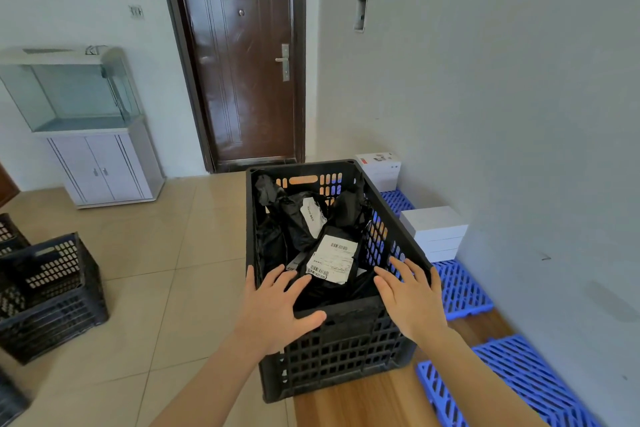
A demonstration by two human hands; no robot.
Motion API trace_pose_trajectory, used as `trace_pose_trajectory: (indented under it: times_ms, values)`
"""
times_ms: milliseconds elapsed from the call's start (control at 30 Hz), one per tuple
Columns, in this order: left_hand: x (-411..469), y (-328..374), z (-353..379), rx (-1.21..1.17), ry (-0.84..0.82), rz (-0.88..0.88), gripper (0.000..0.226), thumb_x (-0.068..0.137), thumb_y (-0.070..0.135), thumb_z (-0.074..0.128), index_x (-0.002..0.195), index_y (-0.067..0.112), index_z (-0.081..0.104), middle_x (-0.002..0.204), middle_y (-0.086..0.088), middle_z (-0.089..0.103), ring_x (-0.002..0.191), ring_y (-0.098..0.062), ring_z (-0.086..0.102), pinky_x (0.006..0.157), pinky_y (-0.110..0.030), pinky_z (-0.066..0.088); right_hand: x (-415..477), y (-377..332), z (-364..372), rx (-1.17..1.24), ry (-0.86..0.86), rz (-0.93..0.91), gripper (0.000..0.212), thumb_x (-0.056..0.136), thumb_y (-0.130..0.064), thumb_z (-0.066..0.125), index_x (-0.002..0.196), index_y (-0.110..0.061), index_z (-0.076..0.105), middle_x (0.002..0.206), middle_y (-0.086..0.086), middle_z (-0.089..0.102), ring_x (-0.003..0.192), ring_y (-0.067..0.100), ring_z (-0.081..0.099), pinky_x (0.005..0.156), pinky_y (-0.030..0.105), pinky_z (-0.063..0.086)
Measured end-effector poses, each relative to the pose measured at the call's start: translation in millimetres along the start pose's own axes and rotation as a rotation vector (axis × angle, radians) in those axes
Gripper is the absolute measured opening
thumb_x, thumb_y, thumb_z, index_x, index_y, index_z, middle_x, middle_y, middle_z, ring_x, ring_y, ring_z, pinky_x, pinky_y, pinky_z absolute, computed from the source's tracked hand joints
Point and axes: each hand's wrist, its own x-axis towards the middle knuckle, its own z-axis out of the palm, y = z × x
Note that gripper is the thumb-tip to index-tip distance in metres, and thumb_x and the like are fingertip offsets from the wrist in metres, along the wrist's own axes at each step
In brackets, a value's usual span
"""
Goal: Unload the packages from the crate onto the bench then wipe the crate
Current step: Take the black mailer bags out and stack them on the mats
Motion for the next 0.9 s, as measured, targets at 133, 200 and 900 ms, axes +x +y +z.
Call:
trace_pose_trajectory:
  times_ms: [133,200,900]
  values:
    - [27.7,-13.5,1.1,-0.008,0.007,0.003,0.112,0.056,0.088,-0.015,0.152,0.042,0.019,0.16,0.014,0.023,0.15,-0.012,0.005,0.118,-0.056,-0.01,28.4,-6.0,4.9,-0.019,0.012,-0.001,0.103,0.065,-0.071,-0.035,0.142,-0.05,0.031,0.156,-0.015,0.022,0.146,0.015,0.01,0.117,0.05,-0.003]
    - [40.3,-20.3,1.1,-0.008,0.003,0.002,0.112,0.056,0.088,-0.015,0.152,0.042,0.019,0.16,0.013,0.023,0.15,-0.012,0.005,0.118,-0.057,-0.009,41.7,-9.0,7.1,-0.022,0.018,0.005,0.104,0.065,-0.071,-0.036,0.141,-0.05,0.032,0.156,-0.015,0.023,0.146,0.015,0.011,0.117,0.05,-0.002]
    - [81.7,-46.1,-10.9,-0.27,-0.057,-0.015,0.068,0.091,0.073,0.017,0.152,0.042,0.019,0.155,0.013,0.03,0.148,-0.012,0.014,0.12,-0.052,-0.005,72.8,-27.1,0.7,-0.036,-0.138,0.093,0.071,0.085,-0.054,-0.007,0.144,-0.043,0.03,0.157,-0.012,0.02,0.146,0.012,0.012,0.119,0.043,-0.003]
